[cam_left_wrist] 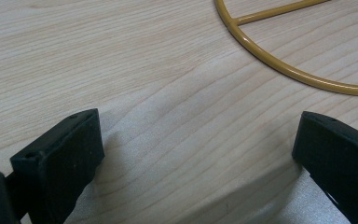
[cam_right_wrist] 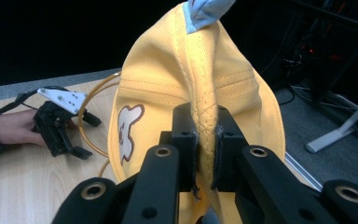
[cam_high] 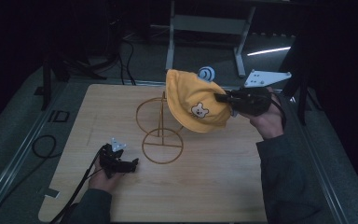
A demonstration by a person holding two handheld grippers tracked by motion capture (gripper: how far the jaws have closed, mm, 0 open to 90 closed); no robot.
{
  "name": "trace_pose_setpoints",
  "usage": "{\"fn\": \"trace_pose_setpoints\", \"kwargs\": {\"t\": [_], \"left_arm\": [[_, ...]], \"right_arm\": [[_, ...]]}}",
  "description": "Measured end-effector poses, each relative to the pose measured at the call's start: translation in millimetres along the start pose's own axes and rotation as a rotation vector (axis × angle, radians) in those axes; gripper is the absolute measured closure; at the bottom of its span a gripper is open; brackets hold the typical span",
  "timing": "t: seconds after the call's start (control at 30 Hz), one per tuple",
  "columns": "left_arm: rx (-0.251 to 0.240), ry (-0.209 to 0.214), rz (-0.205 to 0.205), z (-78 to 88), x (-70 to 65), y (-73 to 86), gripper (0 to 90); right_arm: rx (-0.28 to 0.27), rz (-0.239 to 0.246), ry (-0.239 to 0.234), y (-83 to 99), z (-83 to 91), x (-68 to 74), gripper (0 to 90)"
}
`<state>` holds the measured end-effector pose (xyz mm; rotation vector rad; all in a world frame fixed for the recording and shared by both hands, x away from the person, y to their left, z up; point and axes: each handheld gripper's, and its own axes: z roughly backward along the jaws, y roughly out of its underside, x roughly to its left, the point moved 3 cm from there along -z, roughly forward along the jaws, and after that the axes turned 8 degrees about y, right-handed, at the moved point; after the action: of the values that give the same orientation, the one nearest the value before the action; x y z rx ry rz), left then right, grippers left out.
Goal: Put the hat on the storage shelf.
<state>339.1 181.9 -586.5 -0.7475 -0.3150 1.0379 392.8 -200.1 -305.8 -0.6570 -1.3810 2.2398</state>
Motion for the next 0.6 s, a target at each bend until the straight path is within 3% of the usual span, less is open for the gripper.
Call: {"fn": "trace_pose_setpoints", "kwargs": {"t": [0.6], "left_arm": [[0.000, 0.000, 0.000, 0.0, 0.0, 0.0, 2.0]], "right_arm": [[-0.005, 0.025, -0.044, -19.5, -16.2, 9.4, 82.1]]}}
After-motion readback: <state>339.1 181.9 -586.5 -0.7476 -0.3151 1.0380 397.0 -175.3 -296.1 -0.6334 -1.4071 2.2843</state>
